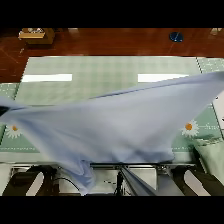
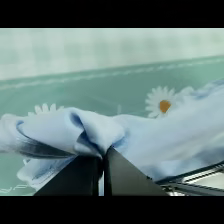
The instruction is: Fold the shirts.
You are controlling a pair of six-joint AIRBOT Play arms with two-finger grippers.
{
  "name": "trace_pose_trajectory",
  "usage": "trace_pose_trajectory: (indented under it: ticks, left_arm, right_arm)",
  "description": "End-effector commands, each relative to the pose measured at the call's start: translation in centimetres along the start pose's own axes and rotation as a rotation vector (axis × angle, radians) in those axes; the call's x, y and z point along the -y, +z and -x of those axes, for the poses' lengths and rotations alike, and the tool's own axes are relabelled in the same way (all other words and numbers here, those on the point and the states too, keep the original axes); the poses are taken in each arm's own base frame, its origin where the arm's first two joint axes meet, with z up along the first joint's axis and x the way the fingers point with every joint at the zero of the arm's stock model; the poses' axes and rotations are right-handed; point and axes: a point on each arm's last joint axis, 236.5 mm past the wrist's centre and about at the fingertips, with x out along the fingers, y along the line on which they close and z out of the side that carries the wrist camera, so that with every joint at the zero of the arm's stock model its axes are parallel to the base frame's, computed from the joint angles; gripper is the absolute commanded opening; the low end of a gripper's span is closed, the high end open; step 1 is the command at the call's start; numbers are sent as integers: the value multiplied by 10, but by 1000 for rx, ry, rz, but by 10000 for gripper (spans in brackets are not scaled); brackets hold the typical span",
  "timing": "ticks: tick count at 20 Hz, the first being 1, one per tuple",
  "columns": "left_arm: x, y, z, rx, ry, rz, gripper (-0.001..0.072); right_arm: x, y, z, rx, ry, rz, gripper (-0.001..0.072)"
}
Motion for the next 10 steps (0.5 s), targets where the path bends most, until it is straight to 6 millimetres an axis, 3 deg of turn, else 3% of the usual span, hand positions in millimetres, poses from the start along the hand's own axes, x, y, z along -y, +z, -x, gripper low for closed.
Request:
trace_pose_trajectory:
  ticks: [1, 3, 6, 8, 10]
  left_arm:
    - [-41, 7, -97, -52, -9, 61, 26]
    - [-59, 28, -144, -18, -25, 64, 27]
    - [-94, 52, -203, -4, 12, 59, 26]
    - [-117, 60, -238, 3, 43, 52, 27]
    - [-136, 61, -268, 0, 68, 78, 27]
  right_arm:
    - [27, -2, -95, -202, 75, -87, 31]
    - [41, 23, -144, -201, 110, -122, 31]
    - [64, 76, -205, -48, 121, -186, 31]
    - [79, 116, -227, 108, 115, -234, 31]
    - [88, 142, -239, 207, 123, -278, 31]
